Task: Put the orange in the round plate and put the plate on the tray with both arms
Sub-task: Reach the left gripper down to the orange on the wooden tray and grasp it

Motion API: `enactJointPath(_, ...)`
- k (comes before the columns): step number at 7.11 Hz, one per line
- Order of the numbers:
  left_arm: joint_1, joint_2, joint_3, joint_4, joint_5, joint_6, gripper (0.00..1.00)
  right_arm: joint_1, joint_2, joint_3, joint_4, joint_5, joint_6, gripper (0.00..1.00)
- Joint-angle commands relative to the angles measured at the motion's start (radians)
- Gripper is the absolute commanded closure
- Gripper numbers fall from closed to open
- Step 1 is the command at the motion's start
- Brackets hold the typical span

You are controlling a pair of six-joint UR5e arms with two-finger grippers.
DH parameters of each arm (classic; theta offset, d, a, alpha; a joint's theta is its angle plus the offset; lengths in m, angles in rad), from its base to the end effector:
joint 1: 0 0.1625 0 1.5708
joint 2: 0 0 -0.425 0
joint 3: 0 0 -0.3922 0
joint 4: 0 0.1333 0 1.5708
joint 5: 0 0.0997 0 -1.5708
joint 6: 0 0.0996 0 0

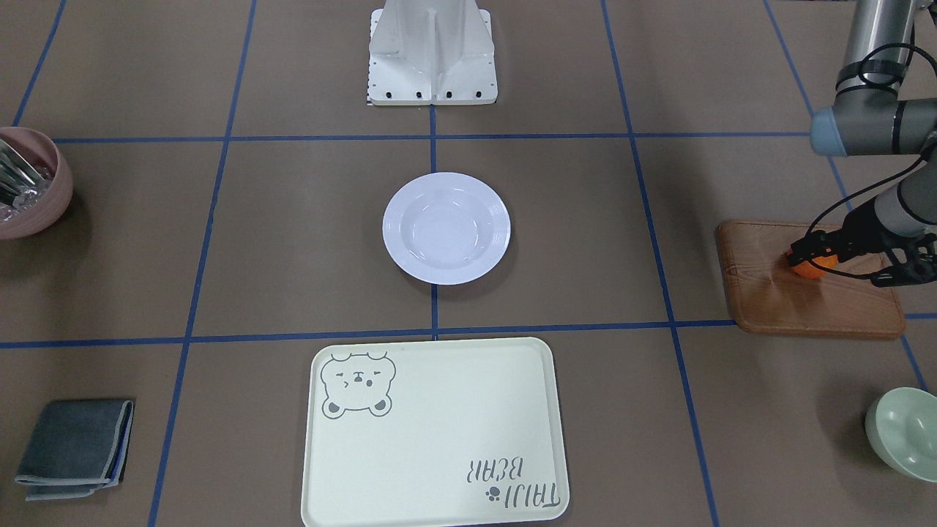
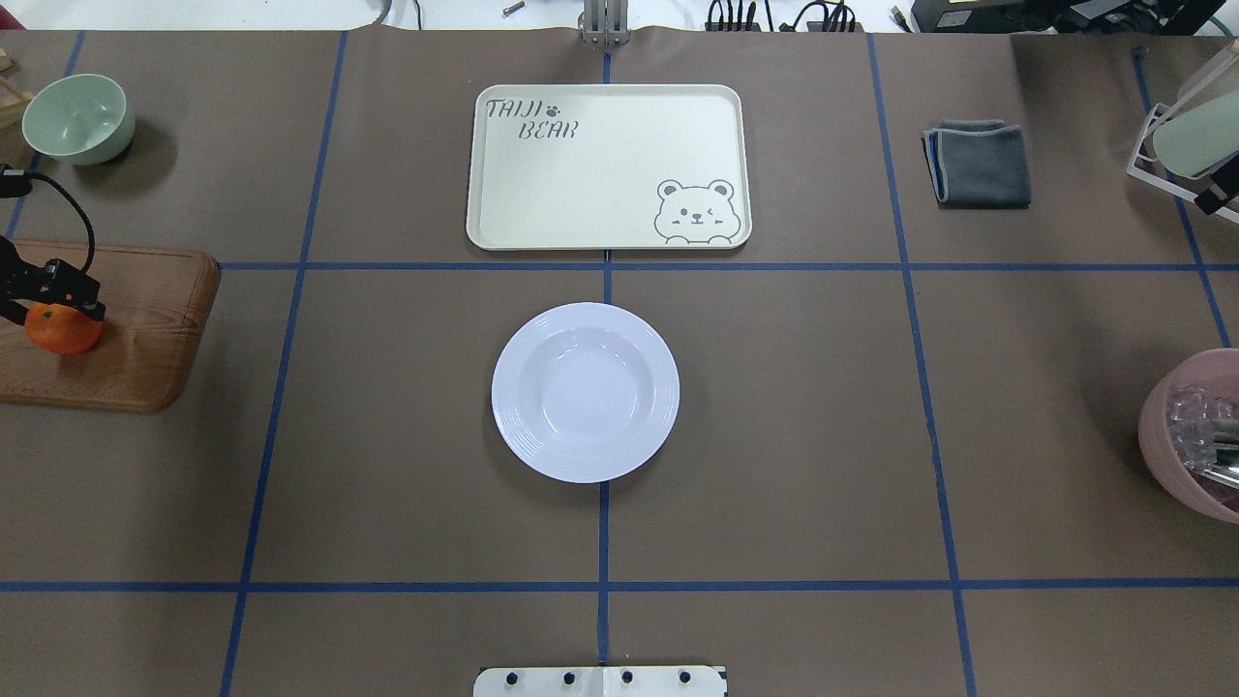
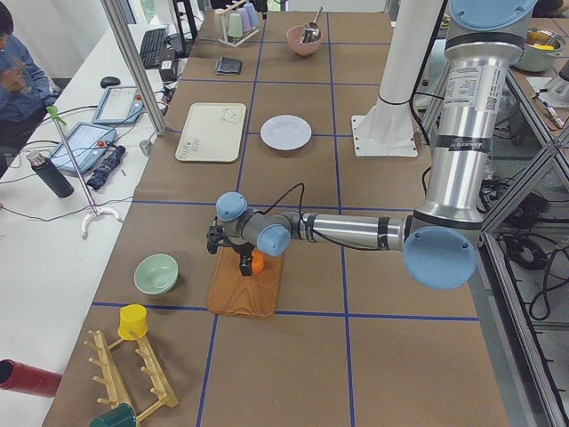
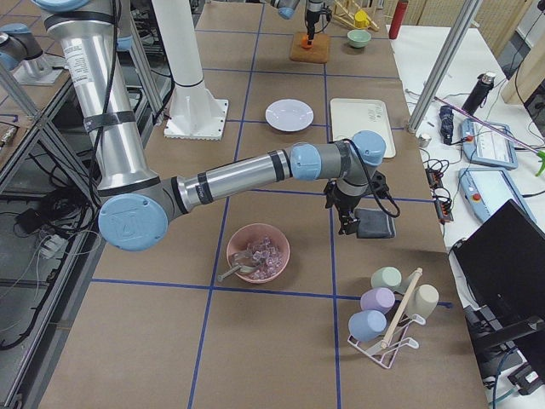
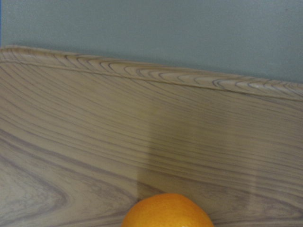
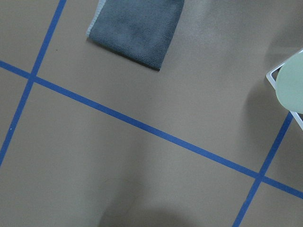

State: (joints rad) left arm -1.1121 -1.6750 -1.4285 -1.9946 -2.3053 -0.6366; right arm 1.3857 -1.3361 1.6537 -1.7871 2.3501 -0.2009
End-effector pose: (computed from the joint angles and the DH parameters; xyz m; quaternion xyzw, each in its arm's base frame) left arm 0.1867 -0.5283 0.6311 -0.0308 0.3940 -0.0128 0.9185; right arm -0.0441 -0.5796 0.5138 0.0498 -0.3790 -0.1961 0.9030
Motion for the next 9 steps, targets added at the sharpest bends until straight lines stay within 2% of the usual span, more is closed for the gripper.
enactJointPath(1, 0.018, 0.000, 0.006, 0.000, 0.038, -0.001, 0.13, -0.001, 0.000, -0.003, 0.000, 0.000, 0.000, 0.00)
enactJointPath(2, 0.018, 0.000, 0.006, 0.000, 0.038, -0.009, 0.61, -0.002, 0.000, -0.002, 0.000, 0.000, 0.002, 0.00)
enactJointPath(3, 0.018, -0.020, 0.008, 0.005, 0.037, -0.030, 1.00, -0.002, 0.000, 0.000, 0.000, 0.000, 0.002, 0.00)
enactJointPath(4, 0.018, -0.052, -0.010, 0.020, 0.023, -0.088, 1.00, -0.005, 0.002, 0.001, 0.000, 0.000, 0.002, 0.00)
enactJointPath(6, 0.037, -0.177, -0.038, 0.027, -0.061, -0.376, 1.00, -0.005, 0.006, 0.003, 0.000, 0.000, 0.003, 0.00)
enactJointPath(9, 0.278, -0.429, -0.060, 0.068, -0.031, -0.807, 1.00, -0.010, 0.011, 0.012, 0.002, 0.002, 0.032, 0.00)
